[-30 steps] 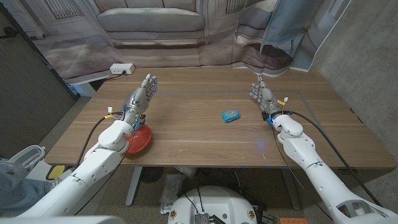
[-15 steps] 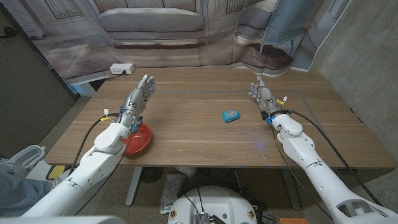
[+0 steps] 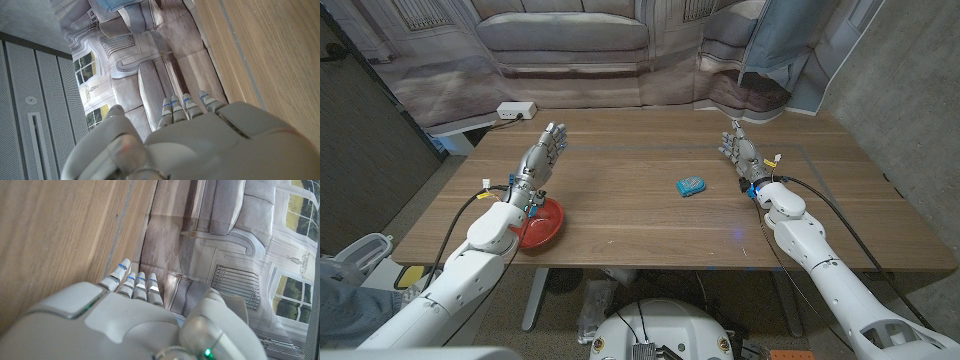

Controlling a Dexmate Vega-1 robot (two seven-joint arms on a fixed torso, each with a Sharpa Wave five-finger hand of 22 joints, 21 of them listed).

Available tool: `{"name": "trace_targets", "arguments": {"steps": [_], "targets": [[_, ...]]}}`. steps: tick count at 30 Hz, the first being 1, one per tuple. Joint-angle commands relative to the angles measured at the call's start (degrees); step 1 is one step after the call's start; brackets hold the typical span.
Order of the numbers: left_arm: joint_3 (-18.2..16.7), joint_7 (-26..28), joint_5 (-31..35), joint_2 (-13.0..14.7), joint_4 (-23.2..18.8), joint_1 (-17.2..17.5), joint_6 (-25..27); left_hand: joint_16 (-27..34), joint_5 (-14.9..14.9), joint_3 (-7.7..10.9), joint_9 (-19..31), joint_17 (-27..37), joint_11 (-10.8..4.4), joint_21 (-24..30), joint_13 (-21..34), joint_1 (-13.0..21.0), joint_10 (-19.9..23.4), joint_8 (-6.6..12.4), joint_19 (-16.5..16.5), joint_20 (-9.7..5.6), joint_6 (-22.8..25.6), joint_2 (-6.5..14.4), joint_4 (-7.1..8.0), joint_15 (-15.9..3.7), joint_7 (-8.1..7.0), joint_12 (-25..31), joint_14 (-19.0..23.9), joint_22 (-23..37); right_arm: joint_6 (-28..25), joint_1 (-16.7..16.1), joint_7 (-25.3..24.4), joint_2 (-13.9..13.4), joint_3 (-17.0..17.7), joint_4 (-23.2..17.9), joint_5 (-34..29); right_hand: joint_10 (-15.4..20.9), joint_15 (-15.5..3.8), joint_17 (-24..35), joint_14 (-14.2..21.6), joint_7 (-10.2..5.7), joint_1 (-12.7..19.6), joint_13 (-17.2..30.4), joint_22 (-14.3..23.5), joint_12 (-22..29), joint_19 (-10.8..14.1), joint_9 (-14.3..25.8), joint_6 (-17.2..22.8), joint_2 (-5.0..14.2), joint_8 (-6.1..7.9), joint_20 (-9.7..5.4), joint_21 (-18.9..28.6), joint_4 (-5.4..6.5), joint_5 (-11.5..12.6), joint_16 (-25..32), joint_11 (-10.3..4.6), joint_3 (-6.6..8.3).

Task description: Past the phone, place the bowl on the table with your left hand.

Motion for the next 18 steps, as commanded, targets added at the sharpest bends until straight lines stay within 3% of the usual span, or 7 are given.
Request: {"name": "trace_targets", "arguments": {"steps": [1, 18], "targets": [[-1.13, 0.69, 0.81, 0.77, -0.91, 2.07, -0.35, 0.11, -0.38, -0.24, 0.10, 0.28, -0.06, 0.37, 0.33, 0.59, 0.58, 0.21, 0.33, -2.52, 0.58, 0.04, -0.16, -0.17, -0.23, 0.18, 0.86, 0.22, -0.46, 0.23, -0.29, -0.03, -0.72, -0.53, -0.55, 0.20, 0.06, 0.29, 0.32, 0.02, 0.20, 0.33, 0.27, -0.31, 0.38, 0.11, 0.59, 0.38, 0.42, -2.57, -0.24, -0.13, -0.13, 0.15, 0.05, -0.09], [-4.64, 1.85, 1.72, 2.32, -4.01, 6.94, -0.94, 0.19, -0.43, -0.46, 0.12, 0.29, -0.08, 0.40, 0.35, 0.74, 1.44, 0.11, 0.95, -2.40, 1.31, 0.08, -0.20, -0.11, -0.31, 0.11, 1.92, 0.22, -1.16, 0.26, -1.22, 0.24, -1.14, -0.96, -0.91, 0.23, 0.18, 0.31, 0.39, 0.02, 0.20, 0.34, 0.28, -0.42, 0.52, 0.12, 0.57, 0.47, 0.41, -2.57, -0.52, -0.19, -0.22, 0.08, -0.03, -0.19]]}}
